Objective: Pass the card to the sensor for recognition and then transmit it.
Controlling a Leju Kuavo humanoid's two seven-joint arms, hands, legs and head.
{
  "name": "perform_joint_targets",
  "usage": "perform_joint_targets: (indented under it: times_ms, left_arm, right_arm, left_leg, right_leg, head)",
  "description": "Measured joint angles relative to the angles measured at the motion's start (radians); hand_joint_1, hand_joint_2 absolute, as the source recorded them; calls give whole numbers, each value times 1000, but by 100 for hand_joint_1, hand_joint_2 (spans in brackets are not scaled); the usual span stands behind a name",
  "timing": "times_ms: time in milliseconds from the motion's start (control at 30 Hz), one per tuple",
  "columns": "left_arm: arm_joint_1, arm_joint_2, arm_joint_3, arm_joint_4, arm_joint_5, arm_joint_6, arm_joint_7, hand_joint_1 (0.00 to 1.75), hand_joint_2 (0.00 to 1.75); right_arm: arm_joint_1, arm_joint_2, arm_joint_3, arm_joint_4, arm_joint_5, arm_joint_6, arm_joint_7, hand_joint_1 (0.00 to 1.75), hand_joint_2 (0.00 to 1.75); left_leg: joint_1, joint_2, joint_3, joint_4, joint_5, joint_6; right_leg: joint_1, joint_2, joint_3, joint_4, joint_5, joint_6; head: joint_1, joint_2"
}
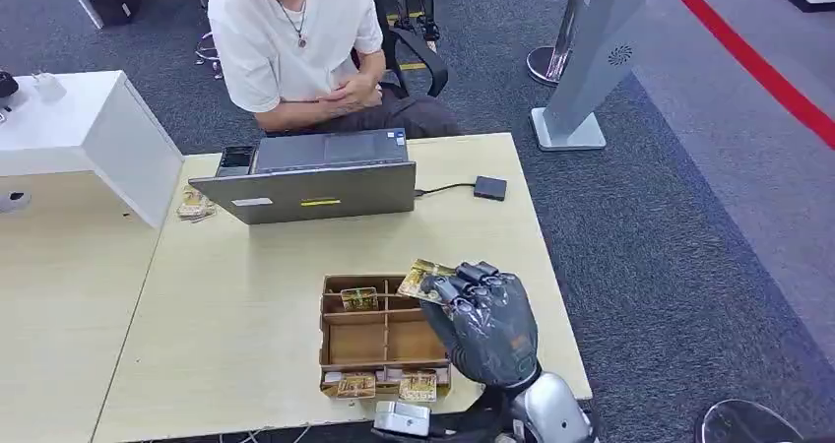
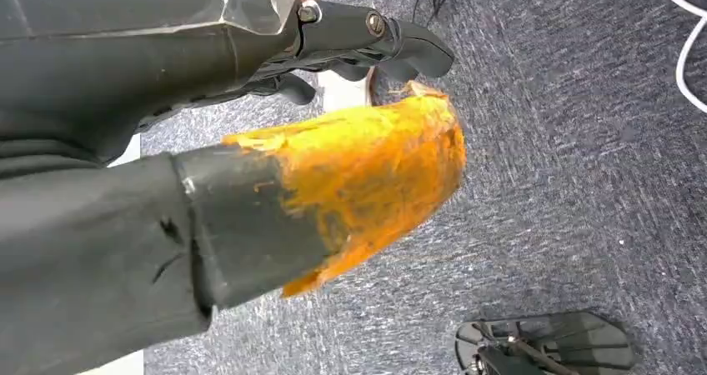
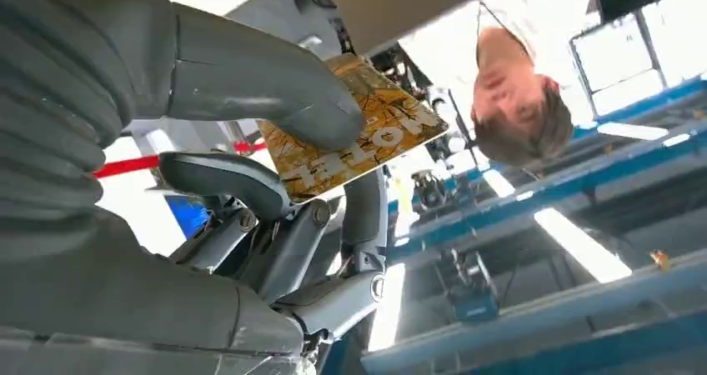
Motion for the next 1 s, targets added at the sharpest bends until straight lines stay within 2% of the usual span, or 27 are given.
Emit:
perform_joint_targets:
  times_ms: [133,300,700,833,1000]
  left_arm:
    - [0,0,0,0,-11,0,-2,0,0]
    - [-2,0,0,0,-23,-3,-3,0,0]
    - [-11,-1,-10,0,-55,-9,2,0,0]
    - [-12,-1,-19,0,-63,-9,2,0,0]
    - [-15,-1,-27,0,-66,-9,6,0,0]
  right_arm:
    - [-26,10,-8,0,-3,0,-5,175,175]
    - [-89,12,-9,34,15,0,24,175,175]
    - [-291,14,-4,226,103,0,204,175,175]
    - [-345,14,-4,303,119,0,243,175,175]
    - [-387,14,-5,379,112,0,262,175,175]
  left_leg:
    - [0,0,0,0,0,0]
    - [0,0,0,0,0,0]
    - [0,0,0,0,0,0]
    - [0,0,0,0,0,0]
    - [0,0,0,0,0,0]
  right_leg:
    - [0,0,0,0,0,0]
    - [0,0,0,0,1,0]
    - [0,0,0,0,1,0]
    - [0,0,0,0,1,0]
    - [0,0,0,0,1,0]
  head:
    - [0,0]
    - [0,0]
    - [0,0]
    - [0,0]
    - [0,0]
